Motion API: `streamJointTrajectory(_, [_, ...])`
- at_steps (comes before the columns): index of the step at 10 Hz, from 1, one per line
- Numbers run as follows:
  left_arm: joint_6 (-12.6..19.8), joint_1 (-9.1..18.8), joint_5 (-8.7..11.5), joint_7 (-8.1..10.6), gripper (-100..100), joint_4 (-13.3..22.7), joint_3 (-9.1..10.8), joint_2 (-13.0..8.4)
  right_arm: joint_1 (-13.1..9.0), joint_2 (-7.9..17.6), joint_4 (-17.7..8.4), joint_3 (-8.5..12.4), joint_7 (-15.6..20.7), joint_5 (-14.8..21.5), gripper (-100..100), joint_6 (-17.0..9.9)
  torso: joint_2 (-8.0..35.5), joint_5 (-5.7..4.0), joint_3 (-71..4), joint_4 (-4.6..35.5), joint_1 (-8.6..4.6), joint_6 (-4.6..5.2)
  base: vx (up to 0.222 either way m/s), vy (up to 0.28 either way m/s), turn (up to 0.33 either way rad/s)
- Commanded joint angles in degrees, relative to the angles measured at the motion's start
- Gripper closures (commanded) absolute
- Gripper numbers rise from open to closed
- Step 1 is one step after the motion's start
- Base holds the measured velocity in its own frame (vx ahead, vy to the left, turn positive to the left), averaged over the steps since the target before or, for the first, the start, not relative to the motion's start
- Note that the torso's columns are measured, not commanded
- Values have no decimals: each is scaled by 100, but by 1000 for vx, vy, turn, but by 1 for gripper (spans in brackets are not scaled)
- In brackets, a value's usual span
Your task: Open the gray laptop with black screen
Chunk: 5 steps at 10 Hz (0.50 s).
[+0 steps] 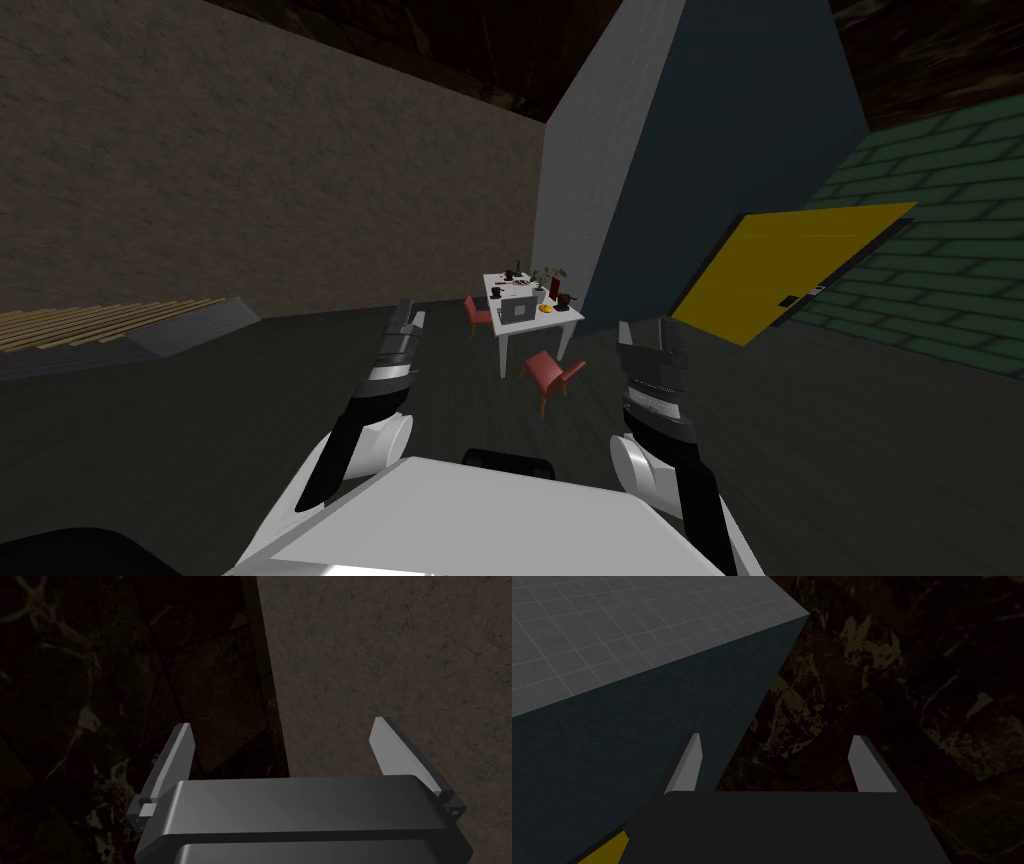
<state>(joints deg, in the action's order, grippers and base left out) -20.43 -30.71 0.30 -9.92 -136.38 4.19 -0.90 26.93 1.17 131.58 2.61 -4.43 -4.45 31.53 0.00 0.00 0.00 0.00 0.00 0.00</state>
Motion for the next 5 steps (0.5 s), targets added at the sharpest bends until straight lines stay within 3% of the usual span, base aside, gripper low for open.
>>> streamJointTrajectory(1, [0, 0, 0, 0, 0, 0, 0, 0, 0, 0, 0, 0, 0, 0, 0, 0, 232, 0, -467, 235, 0, 0, 0, 0, 0])
streamJointTrajectory(5, [0, 0, 0, 0, 0, -1, 0, 0, 0, 0, 1, 0, 0, 0, 0, 0, 1845, 0, -3692, 1846, 0, 0, 0, 0, 0])
